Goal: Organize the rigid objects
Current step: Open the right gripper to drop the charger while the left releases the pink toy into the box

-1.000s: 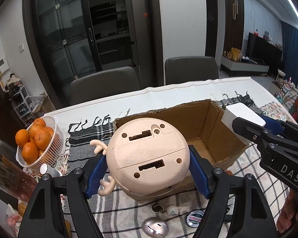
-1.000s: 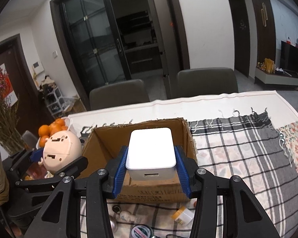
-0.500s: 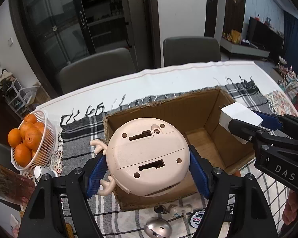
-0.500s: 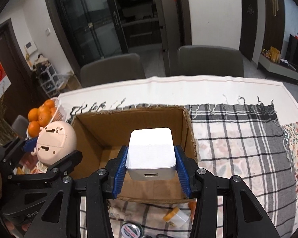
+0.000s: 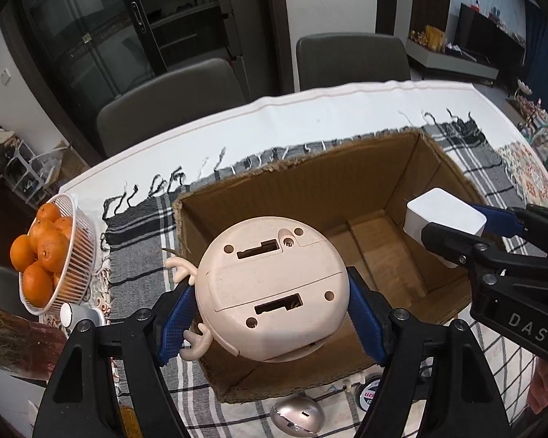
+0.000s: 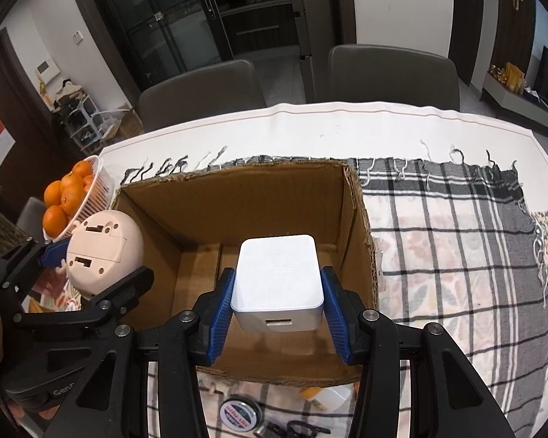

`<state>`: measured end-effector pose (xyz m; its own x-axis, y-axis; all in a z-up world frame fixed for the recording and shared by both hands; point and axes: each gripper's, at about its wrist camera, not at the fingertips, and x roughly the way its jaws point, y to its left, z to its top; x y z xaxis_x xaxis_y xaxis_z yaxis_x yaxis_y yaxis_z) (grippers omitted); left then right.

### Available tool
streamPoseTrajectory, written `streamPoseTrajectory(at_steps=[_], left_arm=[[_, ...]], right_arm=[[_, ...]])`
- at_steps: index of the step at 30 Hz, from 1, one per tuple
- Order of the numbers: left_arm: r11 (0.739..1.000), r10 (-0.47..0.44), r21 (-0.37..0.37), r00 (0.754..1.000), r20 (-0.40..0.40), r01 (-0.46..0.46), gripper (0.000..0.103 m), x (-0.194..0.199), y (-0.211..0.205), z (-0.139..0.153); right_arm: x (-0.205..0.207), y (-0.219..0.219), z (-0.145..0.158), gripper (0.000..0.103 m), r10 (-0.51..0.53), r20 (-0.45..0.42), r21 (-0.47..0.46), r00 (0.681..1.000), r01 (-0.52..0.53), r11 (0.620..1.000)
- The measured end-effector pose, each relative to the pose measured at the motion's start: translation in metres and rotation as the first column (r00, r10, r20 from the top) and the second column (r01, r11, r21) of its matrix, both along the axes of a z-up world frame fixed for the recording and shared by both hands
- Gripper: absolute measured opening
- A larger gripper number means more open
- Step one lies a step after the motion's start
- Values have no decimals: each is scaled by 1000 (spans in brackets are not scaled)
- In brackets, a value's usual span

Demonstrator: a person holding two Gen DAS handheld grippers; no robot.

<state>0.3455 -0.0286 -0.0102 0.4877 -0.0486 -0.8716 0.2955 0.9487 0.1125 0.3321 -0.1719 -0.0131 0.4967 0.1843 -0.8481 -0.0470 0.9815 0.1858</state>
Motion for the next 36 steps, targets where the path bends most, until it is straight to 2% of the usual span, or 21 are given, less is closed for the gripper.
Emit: streamPoseTrajectory(at_steps=[1,3,4,21,26,36], left_arm=[[1000,1,0,1000,-2,-1,76,0,0,-1],[1000,9,-1,1000,8,-9,85,-2,-1,-1],[1000,12,-3,1000,18,-12,86,-3,0,0],[997,42,-74,994,105,-35,86,-44,14,29],[997,47,-64,988,146,-38,86,-58,20,35],[997,51,-66,985,166,-40,86,-83,33,34]], right_arm=[[1,0,-1,47,3,-8,3,1000,-2,1000],[1,-1,0,50,3,-3,6,1000,-3,1000],[0,-1,1,52,-2,1,-2,1000,2,1000],[-34,-4,28,52,-39,85,-14,996,40,999],[-50,2,37,52,-37,130,-35,991,42,999],[-69,11,31,52,-17,115,-14,993,19,1000]])
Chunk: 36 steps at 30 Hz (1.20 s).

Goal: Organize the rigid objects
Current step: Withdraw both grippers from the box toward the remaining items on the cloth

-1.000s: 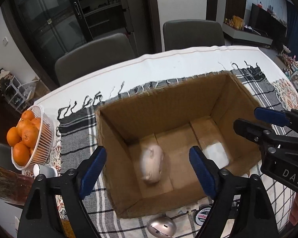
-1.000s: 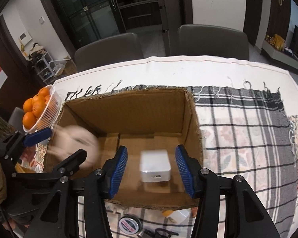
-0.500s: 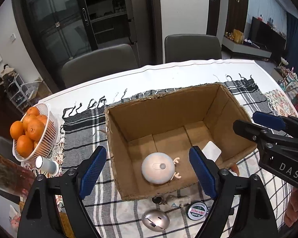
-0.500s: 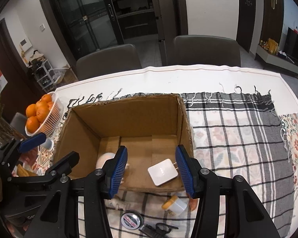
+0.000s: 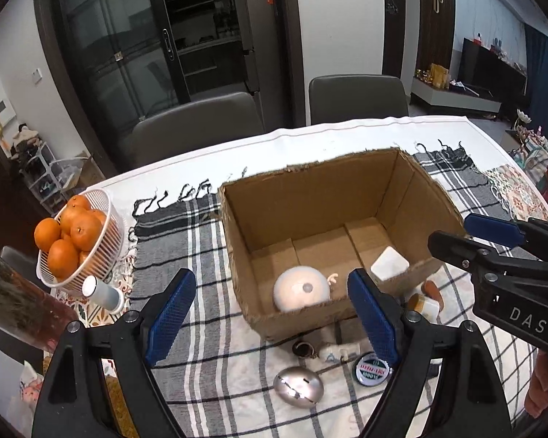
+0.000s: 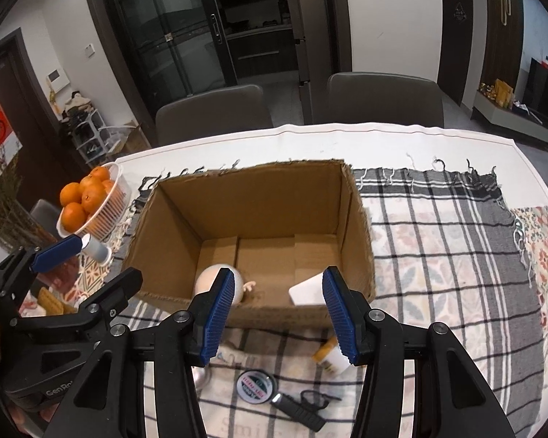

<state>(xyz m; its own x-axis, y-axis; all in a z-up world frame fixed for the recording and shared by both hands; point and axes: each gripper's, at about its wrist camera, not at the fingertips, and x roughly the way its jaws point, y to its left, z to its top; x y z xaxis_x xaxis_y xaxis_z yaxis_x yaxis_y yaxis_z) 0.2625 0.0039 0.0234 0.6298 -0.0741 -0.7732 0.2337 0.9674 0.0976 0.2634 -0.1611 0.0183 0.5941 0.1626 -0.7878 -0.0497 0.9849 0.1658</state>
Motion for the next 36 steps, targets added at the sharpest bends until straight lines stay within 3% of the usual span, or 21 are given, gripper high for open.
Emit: streamPoseTrajectory(at_steps=[18,24,36], left_arm=[[999,-45,3,999,-20,45,86,-44,15,-22],[998,-65,5,997,-36,65,86,-54,17,-31],[997,-79,17,989,-127,82,86,-58,17,-67]], right_arm=[[-45,15,-17,52,-35,-36,-25,999,34,999],[-61,18,-24,61,-47,-24,-10,999,47,999],[-63,24,-62,61,1,-130,27,992,3,1000]])
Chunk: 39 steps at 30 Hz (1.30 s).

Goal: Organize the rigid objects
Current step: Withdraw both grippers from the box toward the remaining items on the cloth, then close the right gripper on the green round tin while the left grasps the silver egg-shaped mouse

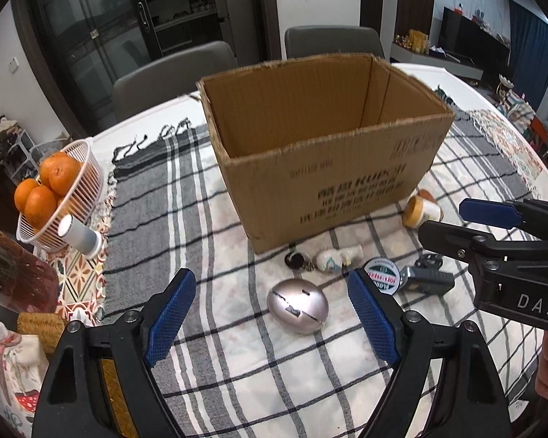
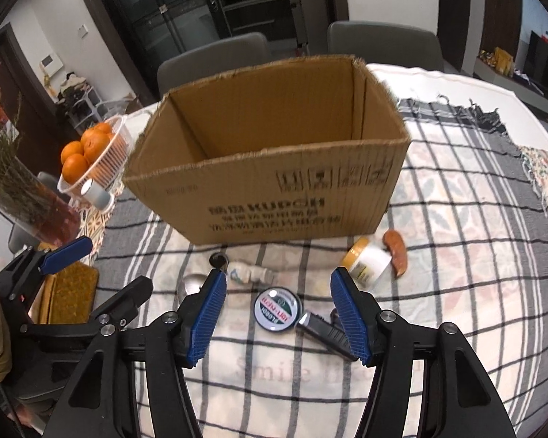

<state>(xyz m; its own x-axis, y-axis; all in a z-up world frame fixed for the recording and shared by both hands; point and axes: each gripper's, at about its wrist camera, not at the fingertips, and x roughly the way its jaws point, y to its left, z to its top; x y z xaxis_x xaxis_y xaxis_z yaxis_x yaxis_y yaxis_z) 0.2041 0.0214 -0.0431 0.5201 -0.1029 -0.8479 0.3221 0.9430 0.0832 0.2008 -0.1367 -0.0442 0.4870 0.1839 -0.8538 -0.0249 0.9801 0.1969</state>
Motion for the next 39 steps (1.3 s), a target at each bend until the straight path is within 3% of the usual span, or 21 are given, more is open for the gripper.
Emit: streamPoseTrajectory(at_steps=[18,28,39], left_arm=[[999,-39,27,990,-139,43,86,3,-5,-51],[998,-61,9,985,-159,63,85,7,-10,-70],[998,-62,9,980,-188,65,85,15,-11,-87]], right_arm=[[13,5,-52,61,42,-134,33,990,-38,999],[18,10,-74,61,61,-177,62,982,-51,997],[26,18,-90,61,59,-194,26,979,-55,998]])
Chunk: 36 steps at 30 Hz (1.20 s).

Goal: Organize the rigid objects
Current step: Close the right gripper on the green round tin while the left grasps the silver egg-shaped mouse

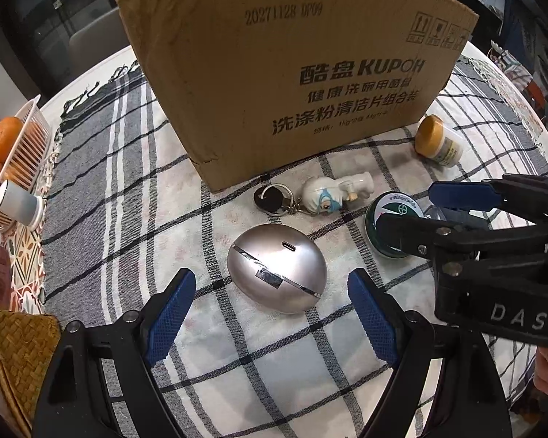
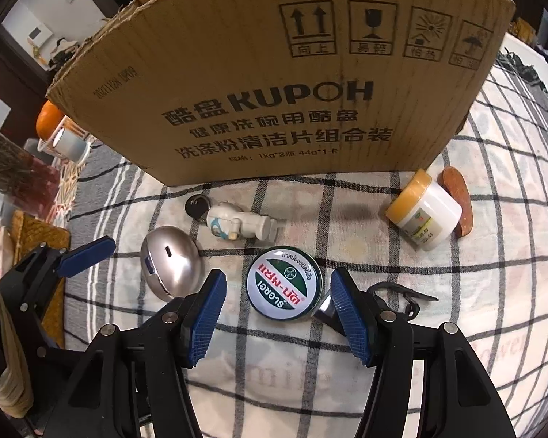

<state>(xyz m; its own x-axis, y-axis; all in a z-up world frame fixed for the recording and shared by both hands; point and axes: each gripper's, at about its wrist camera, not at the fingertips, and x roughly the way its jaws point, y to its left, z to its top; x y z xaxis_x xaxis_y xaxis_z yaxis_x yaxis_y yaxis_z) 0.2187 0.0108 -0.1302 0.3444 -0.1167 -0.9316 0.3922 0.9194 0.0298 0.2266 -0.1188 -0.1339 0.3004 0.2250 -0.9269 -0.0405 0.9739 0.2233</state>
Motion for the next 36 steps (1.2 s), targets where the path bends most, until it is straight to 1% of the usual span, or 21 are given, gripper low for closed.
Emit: streamPoseTrajectory(at_steps=[10,14,21,25,26,27,28,29,30,31,36], left_arm=[[1000,4,8,1000,-11,-3,85,7,-1,-10],[1000,-2,26,1000,-12,2,85,9,-4,-17],[998,-13,62,1000,-4,13,84,14,-9,-28],[998,-15,64,1000,4,15,82,17,-11,-28],[998,-18,63,1000,5,18,81,17,-11,-28],[998,-22,59,1000,8,22,78,18,-12,-28],[998,-24,51,1000,8,24,76,19,-12,-27],[999,-27,42,1000,4,26,72,19,-13,-27],[999,-29,30,1000,-2,29,65,19,-13,-27],[999,-30,22,1000,-6,30,63,19,-13,-26],[1000,-17,17,1000,-4,17,63,18,-15,-25]], right_arm=[[8,20,-11,61,61,-15,-50,998,-62,997],[11,26,-16,61,78,-23,-76,997,-80,994],[17,39,-23,61,100,-43,-93,994,-104,990],[20,44,-27,60,115,-58,-88,992,-120,989],[21,44,-27,60,118,-61,-82,991,-122,989],[22,44,-28,58,121,-62,-81,991,-126,989],[23,45,-28,55,125,-60,-81,990,-130,988],[23,46,-29,51,128,-57,-87,990,-132,987],[23,44,-28,51,129,-54,-85,990,-133,987],[23,40,-27,52,128,-55,-76,990,-132,988],[22,34,-27,51,109,-49,-48,993,-112,993]])
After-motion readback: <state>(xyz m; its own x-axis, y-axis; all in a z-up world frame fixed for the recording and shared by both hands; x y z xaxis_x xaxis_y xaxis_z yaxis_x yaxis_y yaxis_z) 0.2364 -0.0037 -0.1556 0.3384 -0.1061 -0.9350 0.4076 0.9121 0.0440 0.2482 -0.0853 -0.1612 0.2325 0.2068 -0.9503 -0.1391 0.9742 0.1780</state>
